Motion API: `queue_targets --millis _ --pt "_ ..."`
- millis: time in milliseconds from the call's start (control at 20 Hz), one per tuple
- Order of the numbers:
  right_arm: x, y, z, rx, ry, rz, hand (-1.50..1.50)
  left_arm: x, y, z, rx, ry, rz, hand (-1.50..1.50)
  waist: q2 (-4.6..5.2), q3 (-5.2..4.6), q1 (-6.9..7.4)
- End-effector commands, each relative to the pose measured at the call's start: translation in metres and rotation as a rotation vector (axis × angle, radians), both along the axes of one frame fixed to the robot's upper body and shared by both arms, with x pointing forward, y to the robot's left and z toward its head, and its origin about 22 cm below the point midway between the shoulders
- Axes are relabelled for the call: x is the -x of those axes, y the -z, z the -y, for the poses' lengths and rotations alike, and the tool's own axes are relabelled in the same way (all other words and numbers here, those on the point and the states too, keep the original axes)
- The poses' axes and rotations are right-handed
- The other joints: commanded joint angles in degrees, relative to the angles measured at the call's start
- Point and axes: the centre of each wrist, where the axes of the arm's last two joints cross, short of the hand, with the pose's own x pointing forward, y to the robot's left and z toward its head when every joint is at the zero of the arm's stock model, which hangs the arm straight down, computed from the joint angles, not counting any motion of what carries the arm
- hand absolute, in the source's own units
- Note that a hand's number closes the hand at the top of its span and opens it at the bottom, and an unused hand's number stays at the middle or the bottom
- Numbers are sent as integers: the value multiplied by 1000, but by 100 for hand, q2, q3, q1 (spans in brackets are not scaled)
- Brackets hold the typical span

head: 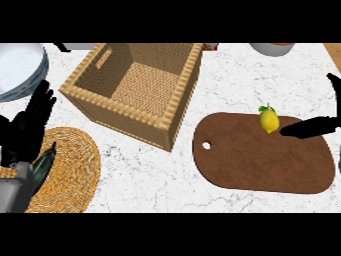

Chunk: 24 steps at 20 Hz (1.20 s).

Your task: Pick the lemon from the cutting board and place it in the basket

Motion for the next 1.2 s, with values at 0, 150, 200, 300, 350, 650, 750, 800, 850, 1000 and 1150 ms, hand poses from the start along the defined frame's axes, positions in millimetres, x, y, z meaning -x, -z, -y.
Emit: queue_targets --millis 0,150,200,300,350,650,750,800,850,1000,1150 --pt "10 37 -6 -14 12 0 -150 4 -11 7 9 -5 -26 0 1 3 12" --pt "10 35 0 -22 6 44 -150 2 -8 -12 10 -6 -5 0 3 1 5" --pt "13 63 5 -12 -9 39 -150 -10 -12 7 5 9 3 0 8 3 -3" --pt "-14 58 -9 0 -2 60 -150 -6 -6 12 -7 2 7 0 10 2 25" --pt "1 62 -22 32 -10 65 -150 3 -5 -6 -2 12 0 0 5 1 18" --pt "3 89 -12 37 -2 101 -150 1 -4 0 3 -13 -7 0 5 2 11" --pt "-4 93 -8 50 -18 106 -150 7 -12 8 34 7 -6 0 4 3 29" --pt "-12 87 -13 26 -12 102 -150 -5 -15 -23 21 -10 -2 0 7 1 19" --pt "-1 83 -18 26 -7 106 -150 -4 -2 -17 11 -10 9 0 4 1 3" --pt "-1 84 -31 20 -13 112 -150 -3 6 -18 1 -1 0 0 5 0 0" --pt "10 74 -26 21 -12 98 -150 -19 2 20 -22 1 18 0 1 0 -30"
